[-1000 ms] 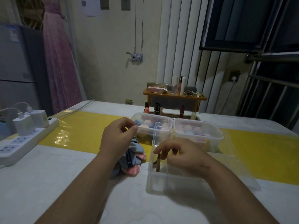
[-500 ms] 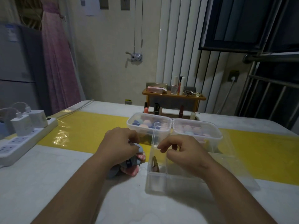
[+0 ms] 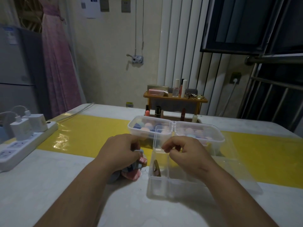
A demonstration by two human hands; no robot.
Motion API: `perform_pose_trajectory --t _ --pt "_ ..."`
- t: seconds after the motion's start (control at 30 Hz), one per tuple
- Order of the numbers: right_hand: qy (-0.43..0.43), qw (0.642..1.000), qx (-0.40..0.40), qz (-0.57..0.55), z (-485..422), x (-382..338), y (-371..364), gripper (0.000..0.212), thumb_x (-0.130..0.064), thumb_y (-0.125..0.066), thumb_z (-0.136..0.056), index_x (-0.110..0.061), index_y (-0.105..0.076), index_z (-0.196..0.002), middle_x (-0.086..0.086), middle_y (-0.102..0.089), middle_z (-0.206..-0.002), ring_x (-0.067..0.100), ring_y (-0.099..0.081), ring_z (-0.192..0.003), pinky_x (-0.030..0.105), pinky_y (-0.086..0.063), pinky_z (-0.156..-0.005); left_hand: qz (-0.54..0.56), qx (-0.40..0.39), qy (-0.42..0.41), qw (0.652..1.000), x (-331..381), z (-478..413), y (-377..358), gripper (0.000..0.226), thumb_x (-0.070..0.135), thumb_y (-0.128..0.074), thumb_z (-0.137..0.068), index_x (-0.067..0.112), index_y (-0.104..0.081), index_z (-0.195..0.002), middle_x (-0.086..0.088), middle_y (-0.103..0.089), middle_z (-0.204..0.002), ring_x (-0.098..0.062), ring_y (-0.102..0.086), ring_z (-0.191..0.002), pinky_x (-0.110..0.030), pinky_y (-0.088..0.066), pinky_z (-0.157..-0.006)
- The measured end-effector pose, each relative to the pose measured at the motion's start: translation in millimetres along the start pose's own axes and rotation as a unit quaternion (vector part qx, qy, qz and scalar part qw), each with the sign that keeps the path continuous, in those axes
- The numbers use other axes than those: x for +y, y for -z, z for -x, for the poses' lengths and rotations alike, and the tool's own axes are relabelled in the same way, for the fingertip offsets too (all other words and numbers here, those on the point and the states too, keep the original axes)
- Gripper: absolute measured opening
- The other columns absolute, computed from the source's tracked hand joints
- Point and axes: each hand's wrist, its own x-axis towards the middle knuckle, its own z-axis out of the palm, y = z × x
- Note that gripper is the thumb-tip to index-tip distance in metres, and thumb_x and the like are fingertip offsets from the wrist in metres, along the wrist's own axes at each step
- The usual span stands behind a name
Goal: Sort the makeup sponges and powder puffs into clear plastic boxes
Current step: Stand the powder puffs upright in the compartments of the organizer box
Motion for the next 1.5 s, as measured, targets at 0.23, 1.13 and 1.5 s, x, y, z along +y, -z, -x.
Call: perform_pose_trajectory --t 0.23,1.13,1.5 --pt "-0.005 1.0 -0.01 -0.006 1 2 1 0.028 -0.025 -0.054 -0.081 -0.051 -0.065 -0.084 -0.022 -0.067 -0.087 -0.008 -0.057 -0.087 0.011 -0.043 -0.063 0.012 0.119 -0.018 0.993 4 -3 2 0.014 0.042 -0.071 -0.084 0.029 -0.072 -0.082 0.014 -0.051 -0.075 -0.013 -0.049 -0.081 -0.028 -0.031 -0.061" --pt "-0.016 0.999 -0.031 -0.004 2 -6 0 0.058 -0.033 -0.056 -0.078 -0.077 -0.037 -0.11 -0.037 -0.048 -0.118 -0.011 -0.047 -0.102 0.018 -0.043 -0.072 0.464 0.097 0.063 0.878 28 0 0 0.027 0.001 -0.067 -0.09 0.027 -0.071 -0.093 0.0 -0.075 -0.076 -0.015 -0.07 -0.065 -0.021 -0.055 -0.059" --pt "-0.003 1.0 -0.019 0.002 1 0 -2 0.043 -0.028 -0.057 -0.083 -0.064 -0.053 -0.106 -0.031 -0.053 -0.117 -0.015 -0.046 -0.099 0.017 -0.041 -0.071 0.474 0.065 0.043 0.877 31 1 0 0.02 0.001 -0.066 -0.091 0.019 -0.07 -0.099 -0.004 -0.075 -0.079 -0.019 -0.071 -0.067 -0.022 -0.056 -0.06"
